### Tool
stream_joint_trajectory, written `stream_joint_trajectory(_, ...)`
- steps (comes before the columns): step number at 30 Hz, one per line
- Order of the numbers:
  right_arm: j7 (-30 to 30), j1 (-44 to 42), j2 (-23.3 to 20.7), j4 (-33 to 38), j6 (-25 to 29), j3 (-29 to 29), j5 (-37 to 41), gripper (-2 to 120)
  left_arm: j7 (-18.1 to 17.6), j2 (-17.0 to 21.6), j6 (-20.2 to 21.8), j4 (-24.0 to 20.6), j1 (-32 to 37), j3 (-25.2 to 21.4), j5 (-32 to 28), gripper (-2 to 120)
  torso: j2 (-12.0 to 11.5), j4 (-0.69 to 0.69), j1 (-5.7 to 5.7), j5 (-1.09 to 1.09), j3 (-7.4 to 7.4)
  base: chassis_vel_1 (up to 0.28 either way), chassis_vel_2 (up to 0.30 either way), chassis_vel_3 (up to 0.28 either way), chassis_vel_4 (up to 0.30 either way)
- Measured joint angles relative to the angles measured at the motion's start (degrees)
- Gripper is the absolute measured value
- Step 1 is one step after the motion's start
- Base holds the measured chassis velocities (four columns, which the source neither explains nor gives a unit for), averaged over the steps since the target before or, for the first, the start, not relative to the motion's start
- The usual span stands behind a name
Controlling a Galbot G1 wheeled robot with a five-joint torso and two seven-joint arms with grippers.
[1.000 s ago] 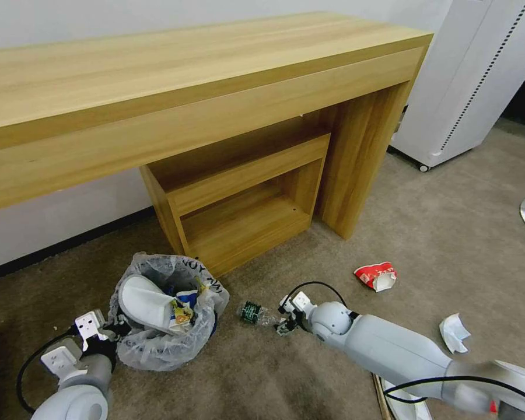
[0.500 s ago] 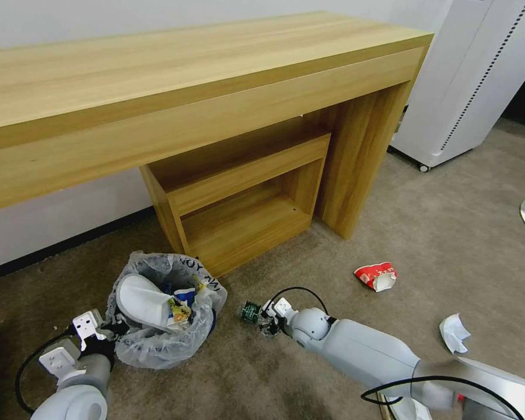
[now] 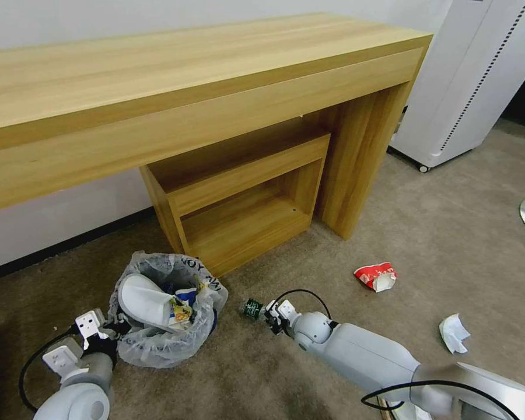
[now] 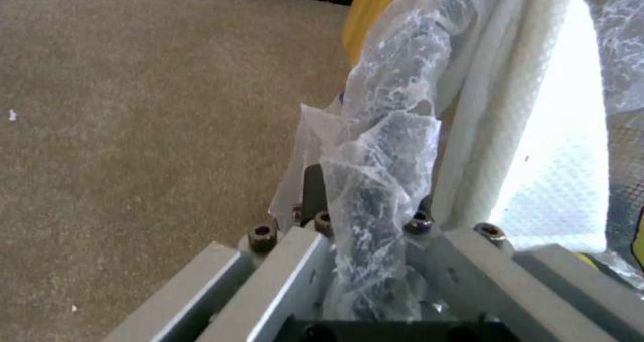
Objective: Pick up the trash bin and place the garbage on the floor into it.
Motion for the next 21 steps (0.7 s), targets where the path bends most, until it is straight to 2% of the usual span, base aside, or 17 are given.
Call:
stream_joint_trajectory(3, 0.73, -0.51, -1.31, 1.49, 0.66, 1.08, 1.04, 11, -0.03, 0.04, -0.02, 0.29, -0.24, 0.00, 0.02, 1, -0.01, 0.02, 0.00, 0.02, 0.02, 0.000, 0.000, 0.000, 0.000)
stream_joint_trajectory(8, 2.07, -1.78, -5.38, 7.91, 1.51, 4.95, 3.32, 10, -0.22, 0.44, -0.01, 0.78, -0.55, -0.02, -0.08, 1, -0.01, -0.01, 0.00, 0.01, 0.03, 0.000, 0.000, 0.000, 0.000)
stream_joint_trajectory(9, 2.85, -2.72, -7.54, 11.53, 2.15, 7.25, 4.35, 10, -0.26, 0.68, 0.12, 0.83, -0.61, -0.02, -0.21, 1, -0.01, 0.00, 0.00, 0.02, 0.03, 0.000, 0.000, 0.000, 0.000)
stream_joint_trajectory(11, 3.56, -4.47, -10.97, 17.23, 5.01, 10.90, 4.78, 10, -0.40, 1.09, 0.35, 0.94, -0.80, -0.01, -0.46, 1, -0.01, 0.00, 0.00, 0.01, 0.02, 0.000, 0.000, 0.000, 0.000)
stream_joint_trajectory(12, 3.56, -4.47, -10.97, 17.23, 5.01, 10.90, 4.78, 10, -0.40, 1.09, 0.35, 0.94, -0.80, -0.01, -0.46, 1, -0.01, 0.00, 0.00, 0.01, 0.02, 0.000, 0.000, 0.000, 0.000)
stream_joint_trajectory(14, 3.67, -6.58, -14.02, 23.40, 9.56, 14.39, 4.99, 10, -0.42, 1.43, 0.43, 1.03, -0.86, 0.00, -0.61, 1, -0.02, -0.01, 0.00, 0.02, 0.02, 0.000, 0.000, 0.000, 0.000)
stream_joint_trajectory(16, 3.61, -7.17, -14.70, 25.35, 10.92, 15.45, 5.16, 10, -0.43, 1.50, 0.45, 1.04, -0.86, 0.02, -0.63, 1, -0.01, 0.00, 0.00, 0.02, 0.02, 0.000, 0.000, 0.000, 0.000)
stream_joint_trajectory(18, 1.87, -9.04, -16.37, 30.93, 15.13, 18.79, 5.28, 10, -0.44, 1.68, 0.55, 1.03, -0.84, 0.11, -0.75, 1, -0.01, 0.00, 0.00, 0.01, 0.02, 0.000, 0.000, 0.000, 0.000)
stream_joint_trajectory(19, 1.87, -9.04, -16.37, 30.93, 15.13, 18.79, 5.28, 10, -0.44, 1.68, 0.55, 1.03, -0.84, 0.11, -0.75, 1, -0.01, 0.00, 0.00, 0.01, 0.02, 0.000, 0.000, 0.000, 0.000)
stream_joint_trajectory(21, -1.55, -10.28, -17.87, 36.57, 19.16, 21.38, 6.44, 10, -0.47, 1.83, 0.73, 0.73, -0.70, 0.18, -0.88, 1, -0.01, 0.00, 0.00, 0.01, 0.02, 0.000, 0.000, 0.000, 0.000)
